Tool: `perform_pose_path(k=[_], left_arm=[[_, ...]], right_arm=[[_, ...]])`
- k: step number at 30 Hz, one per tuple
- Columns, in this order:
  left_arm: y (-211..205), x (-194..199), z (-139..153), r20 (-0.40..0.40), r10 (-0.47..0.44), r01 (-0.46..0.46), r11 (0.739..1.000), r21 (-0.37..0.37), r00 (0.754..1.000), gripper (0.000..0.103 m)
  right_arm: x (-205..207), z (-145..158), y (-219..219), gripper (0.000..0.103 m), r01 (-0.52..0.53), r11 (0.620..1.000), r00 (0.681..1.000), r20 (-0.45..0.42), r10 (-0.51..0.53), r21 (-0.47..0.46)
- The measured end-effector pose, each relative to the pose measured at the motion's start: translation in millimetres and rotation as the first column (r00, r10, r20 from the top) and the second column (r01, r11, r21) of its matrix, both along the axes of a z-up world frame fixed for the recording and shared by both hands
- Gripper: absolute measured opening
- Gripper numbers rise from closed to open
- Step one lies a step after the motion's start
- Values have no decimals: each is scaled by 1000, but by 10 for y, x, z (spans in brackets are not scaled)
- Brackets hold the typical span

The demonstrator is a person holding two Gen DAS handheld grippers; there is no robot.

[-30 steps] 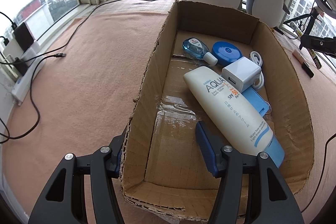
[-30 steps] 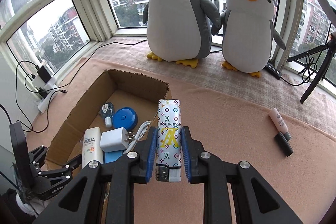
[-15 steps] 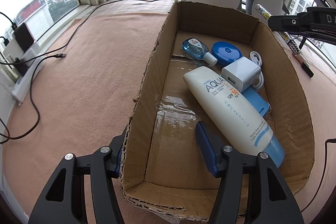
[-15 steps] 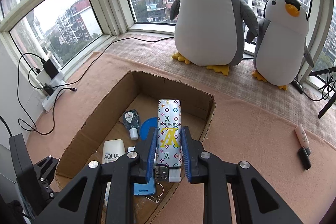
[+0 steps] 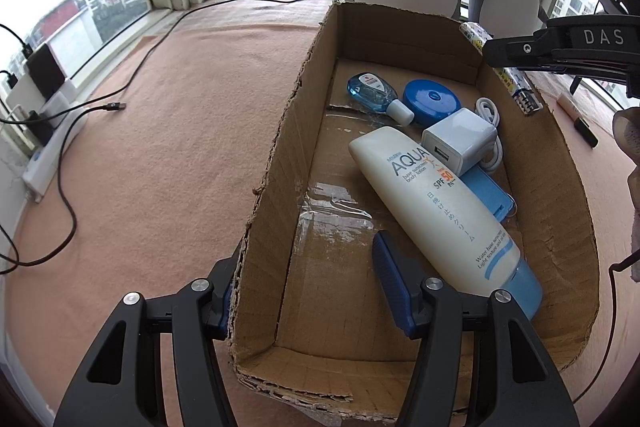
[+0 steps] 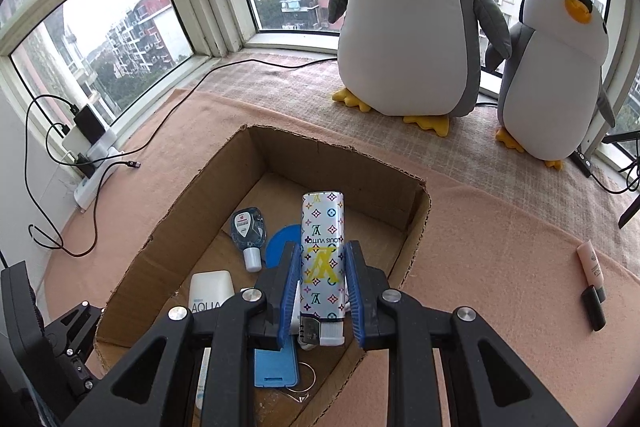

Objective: Organize rigid objects
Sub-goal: 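Carry the lighter into the box and open the right gripper, then move the right gripper toward the black lipstick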

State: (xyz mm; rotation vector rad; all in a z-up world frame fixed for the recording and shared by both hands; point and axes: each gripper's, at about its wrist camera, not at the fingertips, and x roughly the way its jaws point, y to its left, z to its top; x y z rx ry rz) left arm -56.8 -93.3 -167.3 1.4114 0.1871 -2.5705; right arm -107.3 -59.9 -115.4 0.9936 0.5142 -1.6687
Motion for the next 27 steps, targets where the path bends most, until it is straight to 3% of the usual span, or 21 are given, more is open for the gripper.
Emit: perform_pose_path(k=[6, 15, 27], left_arm=[[-1, -2, 1, 0, 0, 0, 1000, 0, 1000, 60], [-1, -2, 1, 0, 0, 0, 1000, 0, 1000, 60], [-2, -2, 1, 0, 0, 0, 1000, -1, 1000, 60]], right_arm=[[21, 48, 1, 45, 1, 1000, 1000, -13, -1, -19], [36, 49, 11, 63, 2, 1000, 1000, -21, -2, -21], [-17, 61, 105, 73, 18, 999, 1000, -14, -19, -26]])
